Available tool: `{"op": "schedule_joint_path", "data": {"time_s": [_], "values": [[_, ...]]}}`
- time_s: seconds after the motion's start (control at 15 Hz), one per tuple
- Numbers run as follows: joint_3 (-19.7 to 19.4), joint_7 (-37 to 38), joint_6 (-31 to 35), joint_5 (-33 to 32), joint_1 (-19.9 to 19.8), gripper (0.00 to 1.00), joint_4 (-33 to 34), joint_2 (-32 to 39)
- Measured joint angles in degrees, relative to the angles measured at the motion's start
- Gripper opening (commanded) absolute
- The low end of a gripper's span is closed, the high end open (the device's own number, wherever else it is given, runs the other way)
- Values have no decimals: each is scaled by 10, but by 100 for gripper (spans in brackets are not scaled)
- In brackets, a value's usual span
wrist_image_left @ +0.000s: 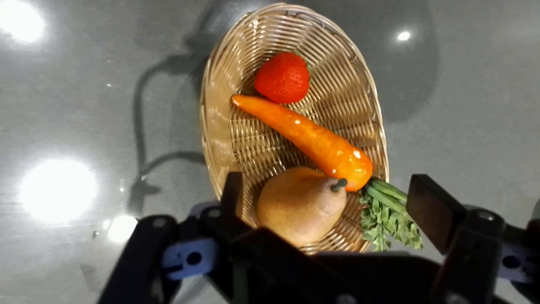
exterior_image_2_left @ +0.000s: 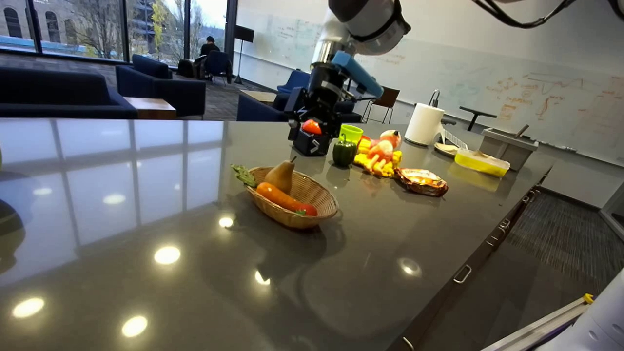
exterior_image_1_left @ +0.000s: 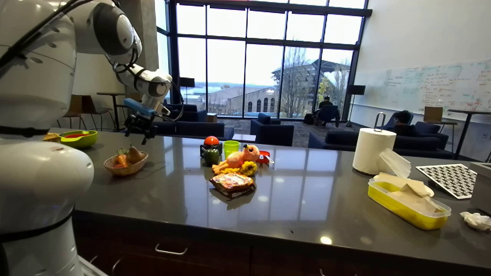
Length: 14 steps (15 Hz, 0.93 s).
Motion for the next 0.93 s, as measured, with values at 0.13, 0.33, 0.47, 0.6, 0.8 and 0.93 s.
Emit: {"op": "schedule_joint_path", "data": {"time_s": [0.13, 0.33, 0.47, 0.6, 0.8, 0.93], "values": [[0, -7, 6, 8, 0, 100, -6, 1], [1, -18, 14, 16, 0, 88, -13, 4], [3, -22, 19, 16, 0, 76, -14, 8], [5, -24, 27, 16, 1, 64, -15, 12], [7, -28, 35, 16, 3, 41, -16, 17], [9, -31, 38, 16, 3, 26, -16, 20]]}}
